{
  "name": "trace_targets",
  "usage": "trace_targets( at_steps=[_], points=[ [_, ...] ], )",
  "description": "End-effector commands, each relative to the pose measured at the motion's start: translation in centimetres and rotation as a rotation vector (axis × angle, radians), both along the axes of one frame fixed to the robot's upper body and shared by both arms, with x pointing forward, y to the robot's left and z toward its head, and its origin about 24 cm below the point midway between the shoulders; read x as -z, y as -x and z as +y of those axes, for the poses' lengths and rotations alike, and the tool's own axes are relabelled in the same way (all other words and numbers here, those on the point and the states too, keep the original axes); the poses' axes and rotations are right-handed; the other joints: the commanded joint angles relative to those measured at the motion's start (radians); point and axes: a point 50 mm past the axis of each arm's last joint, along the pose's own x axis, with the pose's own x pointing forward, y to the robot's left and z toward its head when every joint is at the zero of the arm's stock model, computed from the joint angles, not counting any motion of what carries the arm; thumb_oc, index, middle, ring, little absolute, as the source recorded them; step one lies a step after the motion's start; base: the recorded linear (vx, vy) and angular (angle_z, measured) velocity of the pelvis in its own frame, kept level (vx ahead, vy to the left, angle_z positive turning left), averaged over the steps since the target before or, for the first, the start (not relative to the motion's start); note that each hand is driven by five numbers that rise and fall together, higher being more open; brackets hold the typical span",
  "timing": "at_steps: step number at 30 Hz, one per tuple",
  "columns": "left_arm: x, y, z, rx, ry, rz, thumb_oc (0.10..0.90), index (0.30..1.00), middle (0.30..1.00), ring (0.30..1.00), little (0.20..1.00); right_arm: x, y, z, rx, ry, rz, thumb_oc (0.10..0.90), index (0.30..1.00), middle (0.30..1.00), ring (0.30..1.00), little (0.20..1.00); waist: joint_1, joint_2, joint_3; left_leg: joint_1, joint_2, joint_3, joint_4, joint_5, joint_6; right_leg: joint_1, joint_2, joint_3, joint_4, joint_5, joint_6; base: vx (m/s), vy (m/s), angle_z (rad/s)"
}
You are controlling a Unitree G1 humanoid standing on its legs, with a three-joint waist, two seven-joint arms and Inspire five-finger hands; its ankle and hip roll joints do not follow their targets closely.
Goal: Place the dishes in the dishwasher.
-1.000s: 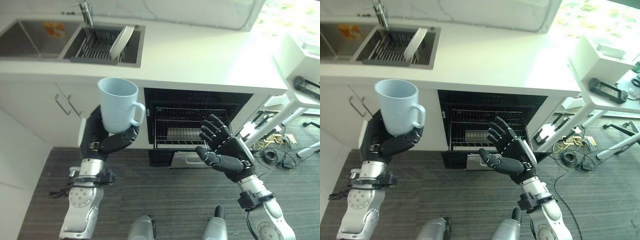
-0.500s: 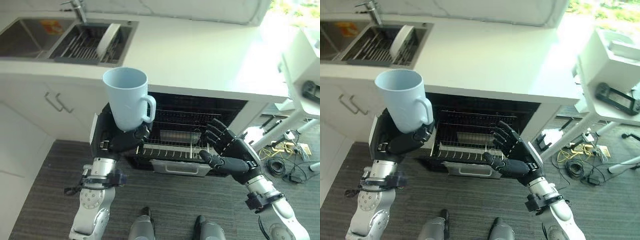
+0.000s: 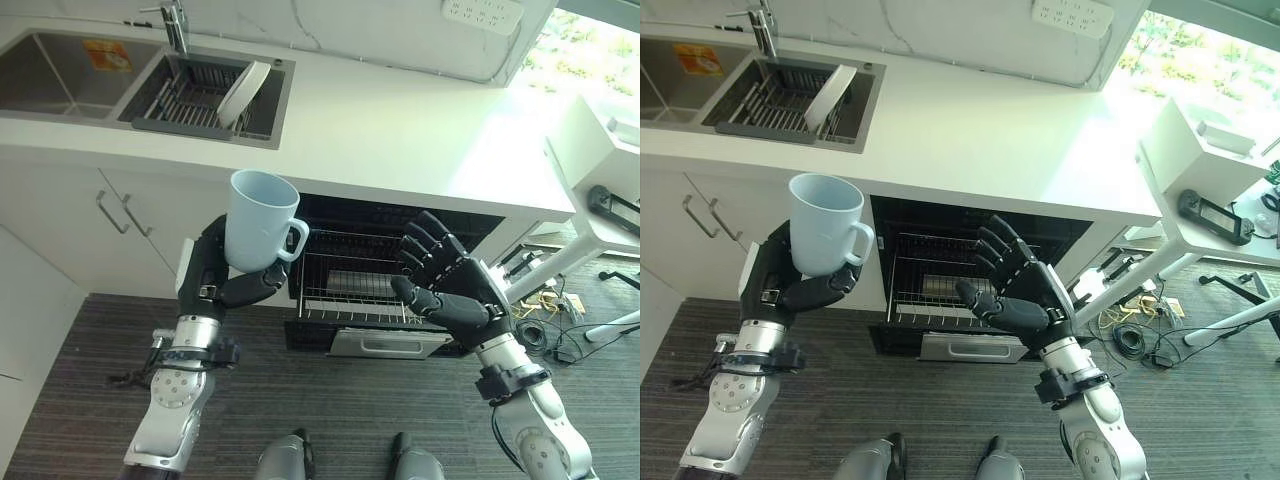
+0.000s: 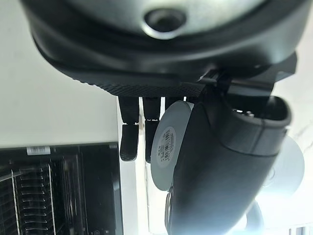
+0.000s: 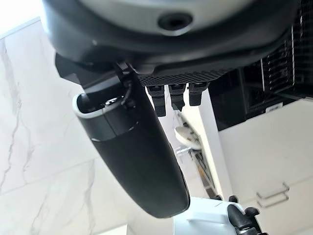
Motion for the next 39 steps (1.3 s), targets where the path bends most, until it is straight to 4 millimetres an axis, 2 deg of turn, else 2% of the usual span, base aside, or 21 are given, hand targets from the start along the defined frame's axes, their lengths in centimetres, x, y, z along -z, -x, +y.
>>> trace_targets(
  at_steps=[1,9,15,24,39],
  points=[
    [-6.6,0.0,-2.8,0.111,-0.047,-0.363,0.4,0.3,0.3,0.3,0.3,-5.5,-0.6,-0.3,-0.047,-0.079,-0.296,0.8,0.9,0.9,0.9,0.9,-0.005,0.018,-0.057,0.144,0.125,-0.015,-0.132,-0.069,-0.134,0.01,0.047,-0.035,0.056,-0.088,0.03,0.09,-0.123,-0.04],
    [-5.4,-0.2,-3.6,0.122,-0.049,-0.338,0.4,0.3,0.3,0.3,0.3,-7.5,-0.6,1.0,-0.13,-0.089,-0.342,0.8,0.9,0.9,0.9,0.9,-0.024,0.032,-0.082,0.183,0.152,0.007,-0.132,-0.07,-0.15,0.035,0.067,-0.039,0.056,-0.116,0.008,0.07,-0.089,0.0],
    [-5.3,-0.5,-4.8,0.169,-0.037,-0.344,0.4,0.3,0.3,0.3,0.3,-7.0,-1.2,2.0,-0.14,-0.105,-0.287,0.8,0.9,0.9,0.9,0.9,-0.032,0.038,-0.092,0.193,0.157,-0.005,-0.132,-0.074,-0.156,0.034,0.068,-0.034,0.056,-0.112,0.01,0.03,-0.028,0.04],
    [-4.9,-0.6,-6.6,0.277,-0.02,-0.335,0.4,0.3,0.3,0.3,0.3,-6.0,-2.2,3.0,-0.128,-0.165,-0.201,0.8,0.9,0.9,0.9,0.9,-0.032,0.033,-0.098,0.216,0.152,-0.019,-0.132,-0.091,-0.153,0.025,0.063,-0.032,0.056,-0.096,0.02,0.0,-0.003,0.01],
    [-5.0,-0.4,-7.8,0.341,-0.029,-0.333,0.4,0.3,0.3,0.3,0.3,-5.3,-2.7,4.0,-0.128,-0.179,-0.152,0.8,0.9,0.9,0.9,0.9,-0.027,0.031,-0.107,0.229,0.14,-0.029,-0.132,-0.104,-0.145,0.023,0.062,-0.035,0.056,-0.092,0.022,0.0,-0.001,0.0]
  ],
)
